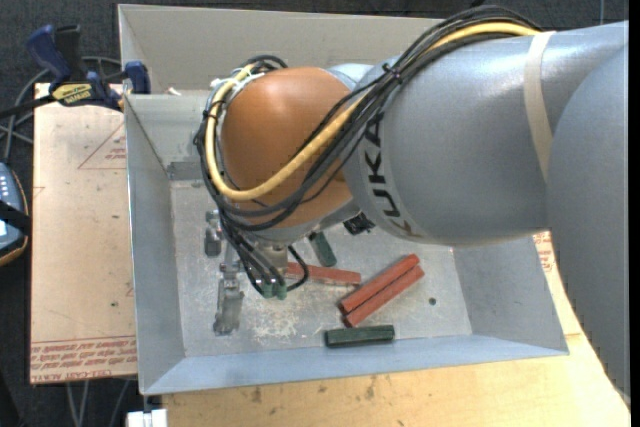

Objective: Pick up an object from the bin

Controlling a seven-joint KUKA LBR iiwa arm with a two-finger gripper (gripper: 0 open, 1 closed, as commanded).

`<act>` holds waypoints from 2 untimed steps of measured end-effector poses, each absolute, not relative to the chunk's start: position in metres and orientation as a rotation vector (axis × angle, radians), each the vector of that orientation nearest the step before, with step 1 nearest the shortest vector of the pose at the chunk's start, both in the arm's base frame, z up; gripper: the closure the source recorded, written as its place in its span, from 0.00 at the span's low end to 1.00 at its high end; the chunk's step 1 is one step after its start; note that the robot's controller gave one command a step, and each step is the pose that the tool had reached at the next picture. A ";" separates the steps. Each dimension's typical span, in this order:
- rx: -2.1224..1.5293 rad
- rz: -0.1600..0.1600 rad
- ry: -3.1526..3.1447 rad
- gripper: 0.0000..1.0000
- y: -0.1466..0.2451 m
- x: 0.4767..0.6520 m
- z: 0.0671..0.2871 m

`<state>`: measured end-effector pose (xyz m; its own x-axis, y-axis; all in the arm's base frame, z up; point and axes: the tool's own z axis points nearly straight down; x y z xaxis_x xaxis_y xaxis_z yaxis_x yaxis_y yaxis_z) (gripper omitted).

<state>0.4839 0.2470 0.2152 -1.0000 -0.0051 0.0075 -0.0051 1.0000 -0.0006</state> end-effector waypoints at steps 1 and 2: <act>-0.051 0.005 -3.133 0.00 0.211 0.480 0.108; -0.113 0.002 -3.148 0.00 0.123 0.524 0.174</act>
Offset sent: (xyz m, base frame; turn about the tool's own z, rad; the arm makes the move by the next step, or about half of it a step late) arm -0.0017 -0.0344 -0.1023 0.0354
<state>0.5240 0.1226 0.1743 -0.9974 0.0715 -0.0080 0.0715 0.9974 -0.0011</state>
